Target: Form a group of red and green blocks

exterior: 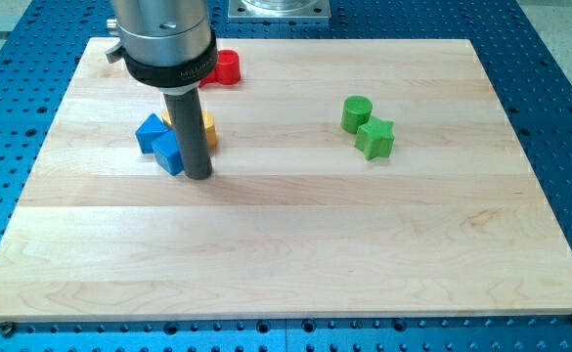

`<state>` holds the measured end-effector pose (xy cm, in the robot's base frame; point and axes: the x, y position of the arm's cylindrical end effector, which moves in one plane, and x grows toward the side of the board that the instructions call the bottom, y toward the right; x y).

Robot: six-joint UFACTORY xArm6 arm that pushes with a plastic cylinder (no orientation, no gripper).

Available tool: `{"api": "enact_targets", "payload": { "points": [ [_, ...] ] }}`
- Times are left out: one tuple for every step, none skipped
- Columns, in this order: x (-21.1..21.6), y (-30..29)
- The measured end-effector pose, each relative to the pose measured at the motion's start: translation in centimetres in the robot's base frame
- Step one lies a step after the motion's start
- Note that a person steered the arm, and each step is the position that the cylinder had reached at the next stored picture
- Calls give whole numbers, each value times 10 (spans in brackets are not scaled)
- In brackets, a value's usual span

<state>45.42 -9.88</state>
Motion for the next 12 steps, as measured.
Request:
{"api": "enact_targets", "payload": {
  "points": [
    [22, -15],
    [3, -40],
    [13, -34],
    [26, -81],
    [-9, -204],
    [-74, -196],
    [-132, -176],
    [-157, -142],
    [-178, -92],
    [-179, -13],
    [-179, 49],
    [-205, -1]
  ]
}}
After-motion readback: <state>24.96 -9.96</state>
